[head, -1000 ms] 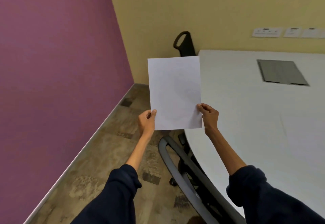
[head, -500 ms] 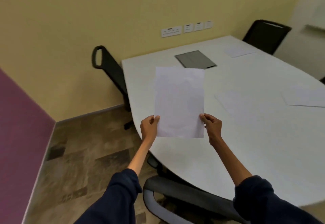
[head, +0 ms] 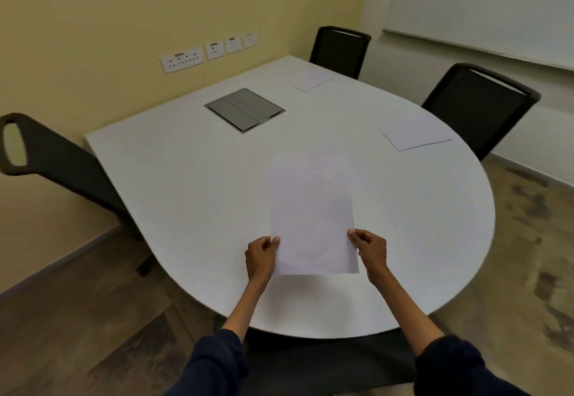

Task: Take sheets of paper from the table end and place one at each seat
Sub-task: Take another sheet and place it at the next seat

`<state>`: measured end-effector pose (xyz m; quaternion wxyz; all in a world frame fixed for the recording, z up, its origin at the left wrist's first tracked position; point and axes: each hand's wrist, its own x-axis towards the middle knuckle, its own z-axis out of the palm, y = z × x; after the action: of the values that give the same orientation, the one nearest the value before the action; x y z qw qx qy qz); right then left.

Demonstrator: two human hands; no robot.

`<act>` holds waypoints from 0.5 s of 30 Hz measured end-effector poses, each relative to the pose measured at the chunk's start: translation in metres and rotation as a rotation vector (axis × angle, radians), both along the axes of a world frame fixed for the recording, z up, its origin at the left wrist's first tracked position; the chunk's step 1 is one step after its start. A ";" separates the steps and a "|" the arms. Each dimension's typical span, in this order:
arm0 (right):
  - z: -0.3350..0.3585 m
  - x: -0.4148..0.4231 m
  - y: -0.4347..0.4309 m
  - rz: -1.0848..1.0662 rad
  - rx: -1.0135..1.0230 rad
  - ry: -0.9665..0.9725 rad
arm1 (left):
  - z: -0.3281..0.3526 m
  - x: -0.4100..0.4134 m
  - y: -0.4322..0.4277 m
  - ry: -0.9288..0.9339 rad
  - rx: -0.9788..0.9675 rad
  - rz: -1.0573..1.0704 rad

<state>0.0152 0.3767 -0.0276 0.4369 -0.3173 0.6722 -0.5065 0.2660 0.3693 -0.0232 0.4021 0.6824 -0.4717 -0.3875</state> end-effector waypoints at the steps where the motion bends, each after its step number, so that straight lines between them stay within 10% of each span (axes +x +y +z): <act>1: -0.006 -0.004 0.000 -0.006 0.017 0.007 | -0.006 -0.004 -0.003 -0.001 0.022 -0.010; 15: -0.095 -0.016 0.003 0.031 0.404 0.109 | -0.089 -0.006 -0.020 -0.135 0.394 -0.139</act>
<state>-0.0005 0.3794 -0.1226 0.4622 -0.2605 0.7779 -0.3366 0.2601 0.3496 -0.1122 0.2009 0.7379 -0.4589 -0.4523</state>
